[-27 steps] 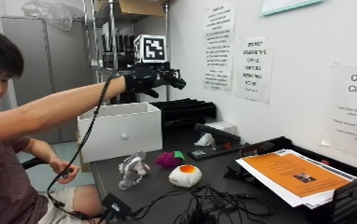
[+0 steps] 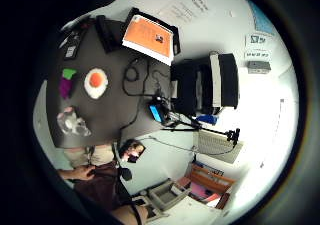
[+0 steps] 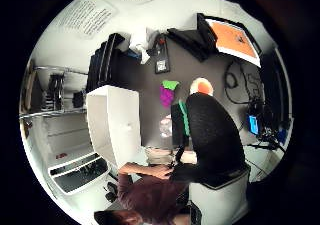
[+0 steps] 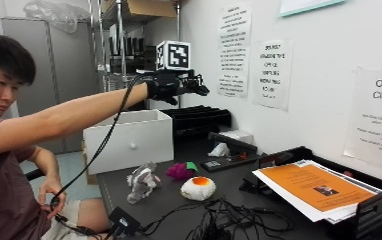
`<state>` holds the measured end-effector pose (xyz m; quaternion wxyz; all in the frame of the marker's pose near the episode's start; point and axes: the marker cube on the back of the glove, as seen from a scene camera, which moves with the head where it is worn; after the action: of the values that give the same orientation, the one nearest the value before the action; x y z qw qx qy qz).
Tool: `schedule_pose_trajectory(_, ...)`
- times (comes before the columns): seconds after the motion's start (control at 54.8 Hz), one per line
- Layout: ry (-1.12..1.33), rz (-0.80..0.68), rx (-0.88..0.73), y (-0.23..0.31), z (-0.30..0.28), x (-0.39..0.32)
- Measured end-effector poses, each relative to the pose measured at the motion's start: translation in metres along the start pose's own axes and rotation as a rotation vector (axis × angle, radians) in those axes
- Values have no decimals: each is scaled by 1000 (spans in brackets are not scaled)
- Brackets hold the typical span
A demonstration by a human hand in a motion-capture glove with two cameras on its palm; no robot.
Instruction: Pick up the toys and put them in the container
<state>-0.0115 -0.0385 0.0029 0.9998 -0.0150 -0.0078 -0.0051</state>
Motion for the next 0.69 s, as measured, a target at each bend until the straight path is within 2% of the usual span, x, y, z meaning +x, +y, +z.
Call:
schedule_pose_trajectory(0.183, -38, -13, -21, -17, 20, 1)
schedule_pose_trajectory(0.402, -96, -16, -72, -51, 81, -5)
schedule_pose_trajectory(0.511, -179, 6, -119, -69, 146, -17)
schedule_pose_trajectory(0.694, -185, 37, -249, -85, 247, -36)
